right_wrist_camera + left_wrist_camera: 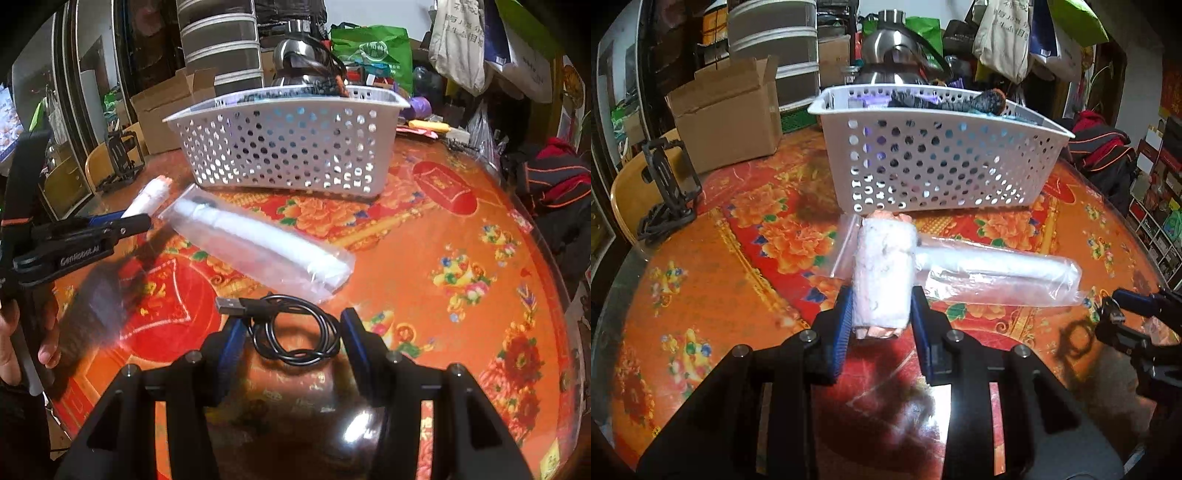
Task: Organize soft objects
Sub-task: 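Carry the cable and towel roll into the basket and open both tools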
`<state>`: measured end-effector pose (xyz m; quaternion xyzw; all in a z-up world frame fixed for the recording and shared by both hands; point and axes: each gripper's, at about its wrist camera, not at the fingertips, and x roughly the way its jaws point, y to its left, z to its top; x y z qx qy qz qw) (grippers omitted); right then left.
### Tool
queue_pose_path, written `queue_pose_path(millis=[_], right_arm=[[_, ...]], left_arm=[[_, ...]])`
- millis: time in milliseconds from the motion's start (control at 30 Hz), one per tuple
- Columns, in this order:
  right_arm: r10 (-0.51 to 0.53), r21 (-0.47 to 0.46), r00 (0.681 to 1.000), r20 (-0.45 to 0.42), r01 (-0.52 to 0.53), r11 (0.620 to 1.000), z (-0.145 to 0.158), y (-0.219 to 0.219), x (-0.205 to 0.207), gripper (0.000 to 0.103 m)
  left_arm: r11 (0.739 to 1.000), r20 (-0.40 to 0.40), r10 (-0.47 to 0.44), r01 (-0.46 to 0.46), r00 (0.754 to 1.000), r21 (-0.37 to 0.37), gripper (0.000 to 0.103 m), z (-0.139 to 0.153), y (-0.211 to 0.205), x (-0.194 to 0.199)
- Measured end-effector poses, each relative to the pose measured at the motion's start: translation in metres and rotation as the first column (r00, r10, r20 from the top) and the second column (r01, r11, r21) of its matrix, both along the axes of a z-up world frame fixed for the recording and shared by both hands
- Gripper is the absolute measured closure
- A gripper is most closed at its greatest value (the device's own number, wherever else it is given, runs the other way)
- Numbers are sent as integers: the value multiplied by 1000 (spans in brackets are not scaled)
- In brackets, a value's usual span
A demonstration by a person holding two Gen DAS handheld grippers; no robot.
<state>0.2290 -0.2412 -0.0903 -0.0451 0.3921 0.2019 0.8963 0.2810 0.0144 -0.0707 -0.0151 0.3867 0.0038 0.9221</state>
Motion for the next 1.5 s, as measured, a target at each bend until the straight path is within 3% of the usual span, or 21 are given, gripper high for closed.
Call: queue_pose_path(millis=[267,533,733,933,1100,1267,1500], right_arm=[[-3,30,999,47,1,1000,30,0,17,51],[-32,66,991,130,24,998,90,-7,62,51],[-46,68,987,156,36,997,125,1,113,51],[-74,50,987,141,68,996,134,9,170,51],[-104,44,989,108,99,994,122,7,207,51],[-109,3,990,88,109,994,107,10,229,51],[-105,19,992,70,104,994,94,12,236,51]], left_arm=[[1000,44,10,-9,999,-22,75,23,8,-11],[999,103,-8,12,995,-34,75,71,10,-5],[998,143,-32,39,989,-46,75,120,8,32],[998,121,-30,37,992,-54,75,149,7,102],[998,74,-34,38,997,-49,75,150,8,155],[997,18,-41,42,999,-59,75,131,8,191],[998,-12,-29,29,999,-50,75,103,6,205]])
